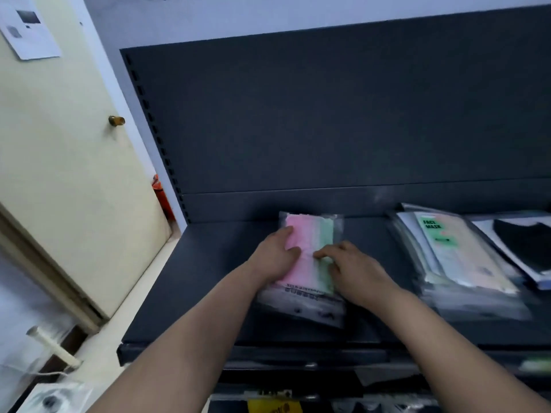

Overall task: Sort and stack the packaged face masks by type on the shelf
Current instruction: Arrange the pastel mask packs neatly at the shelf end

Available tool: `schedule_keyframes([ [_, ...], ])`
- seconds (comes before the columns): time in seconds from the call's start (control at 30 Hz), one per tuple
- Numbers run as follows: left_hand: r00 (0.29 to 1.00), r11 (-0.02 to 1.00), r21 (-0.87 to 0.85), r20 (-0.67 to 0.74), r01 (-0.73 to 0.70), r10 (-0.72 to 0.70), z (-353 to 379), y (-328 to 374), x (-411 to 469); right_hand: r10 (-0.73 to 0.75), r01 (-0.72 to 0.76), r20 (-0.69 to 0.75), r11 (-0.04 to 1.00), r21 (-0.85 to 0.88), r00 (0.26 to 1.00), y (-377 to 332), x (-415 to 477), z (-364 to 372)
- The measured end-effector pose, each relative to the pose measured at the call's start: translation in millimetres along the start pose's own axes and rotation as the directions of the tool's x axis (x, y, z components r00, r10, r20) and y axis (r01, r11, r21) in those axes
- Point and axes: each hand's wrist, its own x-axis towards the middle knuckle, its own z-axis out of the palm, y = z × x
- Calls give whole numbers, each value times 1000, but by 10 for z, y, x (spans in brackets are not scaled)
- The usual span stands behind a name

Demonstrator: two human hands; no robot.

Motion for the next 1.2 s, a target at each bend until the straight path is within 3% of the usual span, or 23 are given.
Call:
schedule_keyframes([
  [0.13, 991, 994, 39, 91, -99, 95, 357, 442, 111, 109, -113, -77, 992, -55, 991, 439, -250, -258],
  [0.23, 975, 957, 214, 145, -194, 165, 444, 641, 195, 133, -139, -132, 990, -37, 982, 636, -364, -365],
  [0.33, 971, 789, 580, 16, -202, 237, 383, 766, 170, 133, -136, -196, 991, 2, 972, 764, -422, -425],
  [0.4, 957, 735, 662, -93, -147, 275, 423, 873, 74, 112, -114, -260, 993, 9, 959, 821, -436, -451],
  [0.5, 981, 741, 665, -71, -89, 182, 698, 1072, -115, 76, -92, -342, 995, -31, 937, 892, -466, -483],
  [0.6, 997, 686, 727, -32, -29, 76, 930, 1203, -270, 68, -97, -402, 994, -52, 913, 960, -506, -513],
  [0.77, 999, 845, 534, -28, -19, 40, 685, 1199, -257, 30, -54, -388, 997, -51, 921, 988, -475, -522],
  [0.83, 999, 863, 504, -15, -26, 39, 460, 1165, -287, 3, -18, -375, 999, -36, 927, 947, -448, -520],
  [0.97, 973, 878, 478, -216, 39, 75, 100, 1006, -357, -104, 54, -382, 989, -140, 918, 907, -406, -525],
  [1.1, 868, 914, 382, -490, 133, 78, -94, 787, -381, -340, 286, -96, 887, -362, 935, 847, -257, -479],
  [1.2, 845, 945, 287, -534, 156, 23, -165, 633, -405, -348, 356, 95, 850, -388, 933, 810, -140, -380],
])
